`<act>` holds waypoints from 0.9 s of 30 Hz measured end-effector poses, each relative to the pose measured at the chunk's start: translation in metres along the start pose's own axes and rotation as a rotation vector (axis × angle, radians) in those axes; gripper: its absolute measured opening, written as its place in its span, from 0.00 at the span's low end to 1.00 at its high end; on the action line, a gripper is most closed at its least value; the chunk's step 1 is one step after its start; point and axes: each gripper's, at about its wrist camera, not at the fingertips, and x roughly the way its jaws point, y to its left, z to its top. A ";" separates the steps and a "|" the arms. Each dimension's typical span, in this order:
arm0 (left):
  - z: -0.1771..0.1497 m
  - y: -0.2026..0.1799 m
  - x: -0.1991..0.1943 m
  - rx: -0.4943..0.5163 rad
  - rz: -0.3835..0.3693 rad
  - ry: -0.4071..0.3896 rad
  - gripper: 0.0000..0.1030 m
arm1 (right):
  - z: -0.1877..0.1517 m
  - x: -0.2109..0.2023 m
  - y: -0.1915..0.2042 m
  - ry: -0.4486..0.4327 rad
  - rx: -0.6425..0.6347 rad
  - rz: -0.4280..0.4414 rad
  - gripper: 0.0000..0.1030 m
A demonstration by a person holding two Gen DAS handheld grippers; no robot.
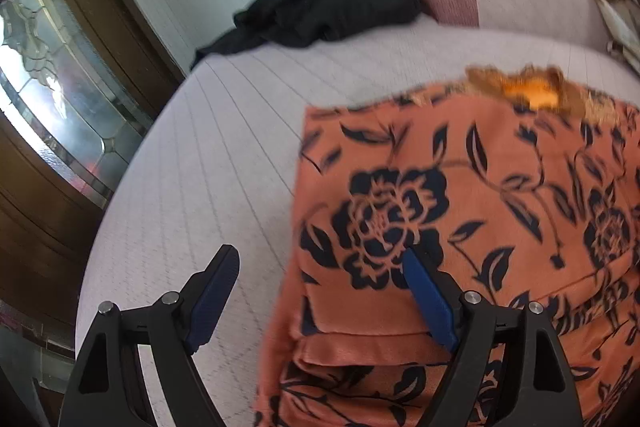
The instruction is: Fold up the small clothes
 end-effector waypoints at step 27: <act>0.012 -0.018 -0.069 -0.046 -0.107 -0.300 0.89 | 0.004 -0.054 0.023 -0.300 -0.054 0.094 0.75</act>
